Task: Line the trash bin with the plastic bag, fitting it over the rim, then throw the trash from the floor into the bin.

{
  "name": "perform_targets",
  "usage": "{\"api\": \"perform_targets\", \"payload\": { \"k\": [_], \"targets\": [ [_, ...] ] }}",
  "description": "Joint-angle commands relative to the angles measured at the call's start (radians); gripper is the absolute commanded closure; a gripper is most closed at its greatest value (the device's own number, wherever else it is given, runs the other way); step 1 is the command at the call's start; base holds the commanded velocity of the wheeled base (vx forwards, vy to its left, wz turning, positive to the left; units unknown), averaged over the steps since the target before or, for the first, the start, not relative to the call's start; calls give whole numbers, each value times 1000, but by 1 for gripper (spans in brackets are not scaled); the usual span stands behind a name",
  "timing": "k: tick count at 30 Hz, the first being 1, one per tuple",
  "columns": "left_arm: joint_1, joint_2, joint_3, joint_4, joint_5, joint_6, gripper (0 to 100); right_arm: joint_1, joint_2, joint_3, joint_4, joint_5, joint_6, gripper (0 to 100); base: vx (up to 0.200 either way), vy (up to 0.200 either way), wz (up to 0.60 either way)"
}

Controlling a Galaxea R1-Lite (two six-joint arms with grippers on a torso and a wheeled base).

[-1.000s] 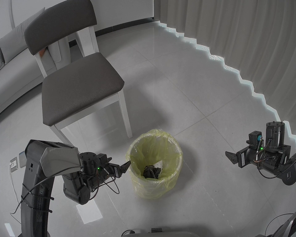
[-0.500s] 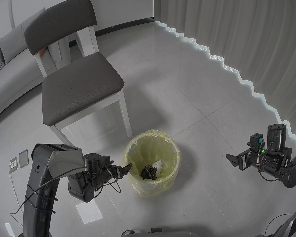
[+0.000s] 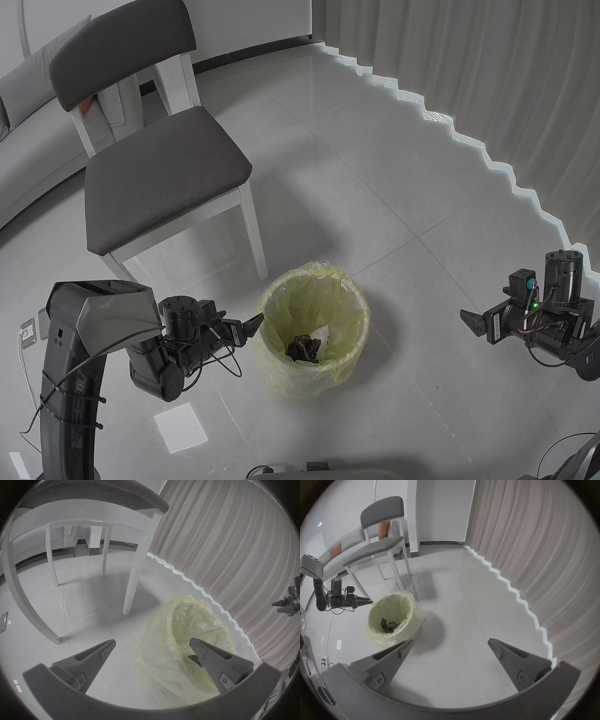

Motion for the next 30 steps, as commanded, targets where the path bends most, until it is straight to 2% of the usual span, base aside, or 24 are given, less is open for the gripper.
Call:
{"api": "perform_targets", "payload": {
  "k": [1, 6, 10, 13, 15, 16, 19, 21, 25, 30],
  "targets": [
    [9, -6, 2, 4, 3, 4, 0, 0, -15, 1, -1, 0, -1, 0, 0, 0, 0],
    [46, 8, 7, 3, 6, 6, 0, -9, -64, 2, -1, 0, -1, 0, 0, 0, 0],
    [90, -84, 64, -17, 4, 1, 0, -15, -159, 25, 3, 0, -1, 0, 0, 0, 0],
    [118, -212, 153, -11, -11, -2, 0, -33, -234, 53, -1, 3, -1, 0, 0, 0, 0],
    [147, -360, 262, -10, -40, 0, 0, -49, -320, 79, 1, 5, 2, 0, 0, 0, 0],
    [147, -360, 262, -10, -40, 0, 0, -49, -320, 79, 1, 5, 2, 0, 0, 0, 0],
    [176, -581, 412, -6, -66, 1, 0, -95, -452, 130, 1, 6, 17, 0, 0, 0, 0],
    [179, -623, 441, -5, -66, 1, 0, -102, -484, 148, -1, 6, 28, 0, 0, 0, 0],
    [213, -831, 576, 26, -68, 0, 0, -127, -719, 257, 29, 6, 103, 0, 0, 0, 0],
    [237, -1032, 697, 70, -68, -5, 0, -162, -987, 352, 150, 5, 114, 0, 0, 0, 0]
  ]
}}
